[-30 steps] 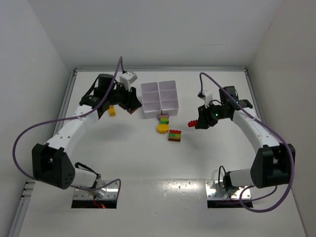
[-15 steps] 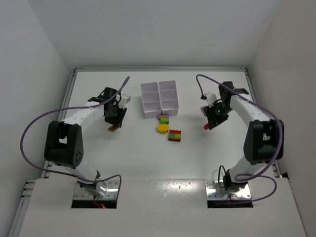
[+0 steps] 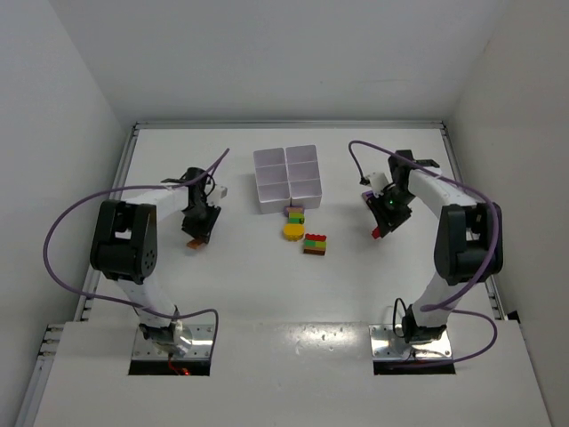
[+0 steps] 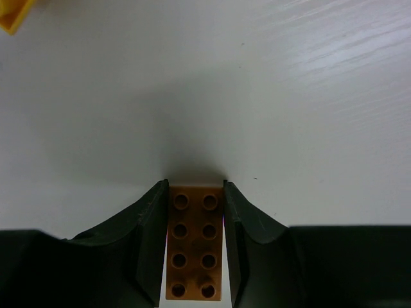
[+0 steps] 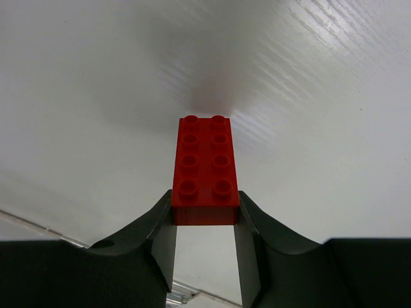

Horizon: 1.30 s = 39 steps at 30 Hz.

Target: Sort the legos into containers by color

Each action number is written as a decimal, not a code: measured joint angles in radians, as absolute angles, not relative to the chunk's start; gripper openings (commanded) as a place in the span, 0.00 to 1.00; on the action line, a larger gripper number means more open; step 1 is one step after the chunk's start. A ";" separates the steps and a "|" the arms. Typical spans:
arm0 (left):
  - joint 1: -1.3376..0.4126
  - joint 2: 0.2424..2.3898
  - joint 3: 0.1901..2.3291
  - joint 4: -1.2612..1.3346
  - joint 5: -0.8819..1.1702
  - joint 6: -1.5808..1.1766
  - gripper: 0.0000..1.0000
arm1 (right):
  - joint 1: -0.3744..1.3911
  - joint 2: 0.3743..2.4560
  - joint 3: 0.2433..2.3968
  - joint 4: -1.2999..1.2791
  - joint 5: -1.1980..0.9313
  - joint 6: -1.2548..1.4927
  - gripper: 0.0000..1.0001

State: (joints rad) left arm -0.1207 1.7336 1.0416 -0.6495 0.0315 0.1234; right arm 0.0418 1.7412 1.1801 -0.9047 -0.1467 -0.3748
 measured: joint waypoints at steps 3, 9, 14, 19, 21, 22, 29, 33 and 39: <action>-0.098 1.757 1.041 -0.654 0.033 0.123 0.06 | 0.043 1.760 1.180 -0.891 -0.130 -0.374 0.03; -0.078 1.760 1.043 -0.653 0.033 0.122 0.12 | 0.049 1.801 1.180 -0.879 -0.106 -0.373 0.09; -0.078 1.761 1.045 -0.654 0.038 0.121 0.24 | 0.049 1.806 1.182 -0.884 -0.101 -0.370 0.27; -0.078 1.761 1.045 -0.655 0.043 0.121 0.44 | 0.049 1.805 1.180 -0.891 -0.096 -0.367 0.44; -0.076 1.761 1.045 -0.654 0.053 0.123 0.46 | 0.049 1.800 1.169 -0.892 -0.093 -0.365 0.55; -0.076 1.761 1.045 -0.654 0.061 0.123 0.46 | 0.049 1.797 1.162 -0.893 -0.091 -0.364 0.60; -0.071 1.726 1.024 -0.647 0.167 0.129 0.57 | 0.049 1.705 1.119 -0.904 -0.097 -0.368 0.77; -0.065 1.655 1.015 -0.651 0.240 0.144 0.59 | 0.045 1.612 1.118 -0.911 -0.133 -0.371 0.78; -0.063 1.421 1.051 -0.662 0.390 0.214 0.61 | 0.043 1.407 1.107 -0.901 -0.237 -0.407 0.79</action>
State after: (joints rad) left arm -0.0628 1.4212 1.0512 -0.6617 0.3901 0.2142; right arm 0.0425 1.4071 1.1069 -0.9012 -0.2371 -0.4072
